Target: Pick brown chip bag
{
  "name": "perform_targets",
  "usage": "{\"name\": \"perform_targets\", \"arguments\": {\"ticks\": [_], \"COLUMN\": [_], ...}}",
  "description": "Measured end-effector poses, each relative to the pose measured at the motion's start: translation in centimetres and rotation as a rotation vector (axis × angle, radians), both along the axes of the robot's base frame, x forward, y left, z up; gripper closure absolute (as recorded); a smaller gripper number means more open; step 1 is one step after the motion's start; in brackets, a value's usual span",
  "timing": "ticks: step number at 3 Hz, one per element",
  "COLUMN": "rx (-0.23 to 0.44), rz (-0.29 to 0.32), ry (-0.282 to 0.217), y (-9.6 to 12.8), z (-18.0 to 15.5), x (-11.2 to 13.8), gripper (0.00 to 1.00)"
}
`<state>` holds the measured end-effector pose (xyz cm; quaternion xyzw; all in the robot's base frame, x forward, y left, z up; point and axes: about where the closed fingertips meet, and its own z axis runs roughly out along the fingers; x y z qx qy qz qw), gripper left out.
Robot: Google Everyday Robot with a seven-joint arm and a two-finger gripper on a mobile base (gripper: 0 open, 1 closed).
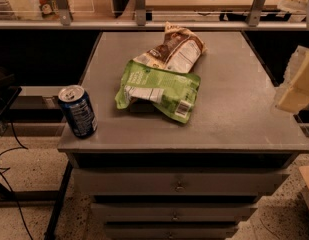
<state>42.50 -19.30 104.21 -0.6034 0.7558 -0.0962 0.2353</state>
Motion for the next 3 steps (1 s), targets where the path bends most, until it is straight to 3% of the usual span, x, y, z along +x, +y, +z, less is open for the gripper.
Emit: {"name": "perform_targets", "arguments": {"ticks": [1, 3], "rx": [-0.005, -0.015], "rz": [0.013, 0.090], "ry": [-0.027, -0.115], "y": [0.6, 5.0], "z": [1.0, 2.1], "x": [0.9, 6.9], "gripper": [0.00, 0.00]}}
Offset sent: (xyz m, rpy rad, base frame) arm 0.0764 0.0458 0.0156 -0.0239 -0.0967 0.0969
